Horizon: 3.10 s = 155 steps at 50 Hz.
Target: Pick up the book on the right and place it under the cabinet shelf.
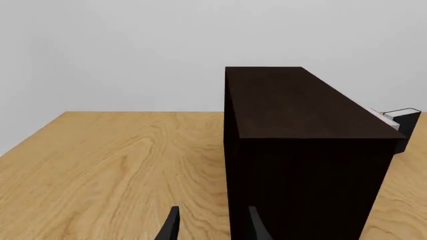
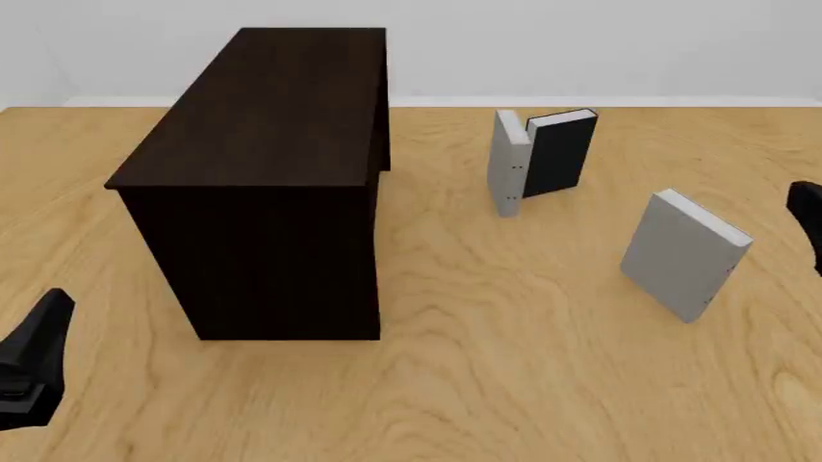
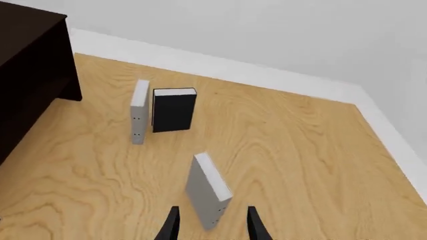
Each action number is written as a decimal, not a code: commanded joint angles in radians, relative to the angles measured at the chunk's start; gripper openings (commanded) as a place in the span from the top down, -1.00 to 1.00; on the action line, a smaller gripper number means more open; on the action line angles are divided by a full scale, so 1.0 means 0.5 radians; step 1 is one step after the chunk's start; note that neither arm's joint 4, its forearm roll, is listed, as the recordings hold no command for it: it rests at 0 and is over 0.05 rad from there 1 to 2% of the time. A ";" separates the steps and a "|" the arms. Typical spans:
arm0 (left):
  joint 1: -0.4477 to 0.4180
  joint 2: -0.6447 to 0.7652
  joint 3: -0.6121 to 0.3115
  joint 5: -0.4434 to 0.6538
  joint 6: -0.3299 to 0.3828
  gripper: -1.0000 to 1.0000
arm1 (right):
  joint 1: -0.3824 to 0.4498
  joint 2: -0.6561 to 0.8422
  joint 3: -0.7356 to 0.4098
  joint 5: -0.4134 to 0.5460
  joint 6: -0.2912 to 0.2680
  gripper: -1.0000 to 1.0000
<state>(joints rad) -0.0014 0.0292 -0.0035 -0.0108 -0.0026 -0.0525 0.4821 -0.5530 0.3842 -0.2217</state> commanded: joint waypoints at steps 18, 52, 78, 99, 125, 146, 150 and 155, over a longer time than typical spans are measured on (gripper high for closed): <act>-0.001 0.016 0.000 -0.017 0.000 -1.00 | -0.095 0.771 -0.459 0.264 -0.218 -1.00; -0.030 -0.021 -0.001 0.023 0.000 -1.00 | -0.123 1.469 -0.433 -0.162 -0.264 -1.00; -0.031 -0.017 0.001 0.013 0.000 -1.00 | -0.174 1.752 -0.367 -0.396 -0.250 -1.00; -0.032 -0.035 -0.001 0.022 0.002 -1.00 | -0.160 2.018 -0.338 -0.592 -0.219 -1.00; -0.032 -0.023 0.001 0.019 0.001 -1.00 | -0.108 1.969 -0.323 -0.613 -0.171 1.00; -0.035 -0.010 -0.001 0.019 -0.001 -1.00 | 0.170 1.197 -0.293 -0.264 0.073 1.00; -0.041 -0.006 0.001 0.013 -0.001 -1.00 | 0.233 0.959 -0.304 -0.182 0.177 1.00; -0.074 0.001 0.000 0.011 -0.002 -1.00 | 0.343 0.693 -0.231 -0.167 0.324 1.00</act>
<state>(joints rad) -0.0252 0.0243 -0.0035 -0.0030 -0.0030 0.0406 1.0560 -0.6851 0.2486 -0.1823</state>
